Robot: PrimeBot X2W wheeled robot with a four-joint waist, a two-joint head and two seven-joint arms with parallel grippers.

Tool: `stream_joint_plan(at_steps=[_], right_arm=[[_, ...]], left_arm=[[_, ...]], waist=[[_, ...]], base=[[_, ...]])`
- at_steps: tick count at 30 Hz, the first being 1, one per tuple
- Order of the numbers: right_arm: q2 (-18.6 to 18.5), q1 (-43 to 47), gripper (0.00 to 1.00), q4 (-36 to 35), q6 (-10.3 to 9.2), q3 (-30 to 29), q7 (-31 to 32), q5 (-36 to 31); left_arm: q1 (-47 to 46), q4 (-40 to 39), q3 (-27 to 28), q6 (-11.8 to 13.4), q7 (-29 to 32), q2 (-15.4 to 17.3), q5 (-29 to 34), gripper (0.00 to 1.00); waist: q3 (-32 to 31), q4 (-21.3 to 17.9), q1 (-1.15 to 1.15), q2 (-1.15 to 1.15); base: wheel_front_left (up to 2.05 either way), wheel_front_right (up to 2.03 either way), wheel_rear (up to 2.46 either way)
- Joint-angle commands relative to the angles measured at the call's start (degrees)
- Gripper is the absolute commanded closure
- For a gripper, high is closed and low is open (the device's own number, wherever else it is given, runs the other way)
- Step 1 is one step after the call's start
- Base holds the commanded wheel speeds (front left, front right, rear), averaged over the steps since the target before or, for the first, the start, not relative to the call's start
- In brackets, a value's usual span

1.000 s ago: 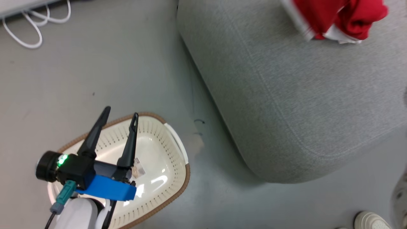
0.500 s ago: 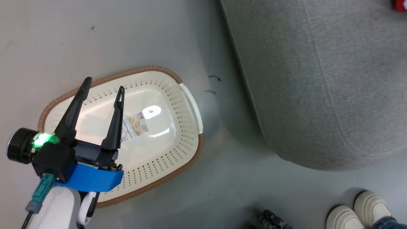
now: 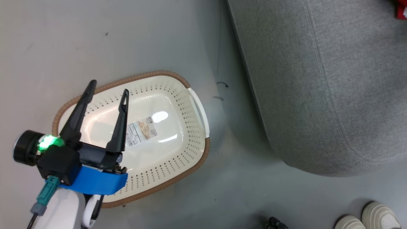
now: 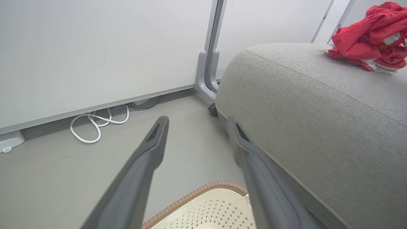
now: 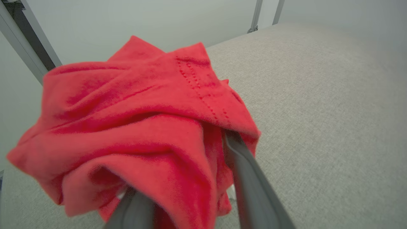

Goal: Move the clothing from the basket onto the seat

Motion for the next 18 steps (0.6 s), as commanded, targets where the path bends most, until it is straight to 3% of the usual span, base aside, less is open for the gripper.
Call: stream_joint_plan(at_steps=[1, 18], right_arm=[[0.1, -0.5, 0.0, 0.6, 0.03, 0.7, -0.4, -0.8], [3.1, 13.3, 0.0, 0.3, 0.03, 9.8, -3.3, 2.0]], left_arm=[[0.0, 0.5, -0.4, -0.1, -0.4, -0.4, -0.5, 0.0], [3.5, 10.7, -0.6, -0.6, -2.6, -7.7, -5.3, 0.0]], waist=[[-1.6, 0.3, 0.0, 0.0], [-19.5, 4.5, 0.0, 0.0]], base=[[0.0, 0.0, 0.0], [0.0, 0.0, 0.0]])
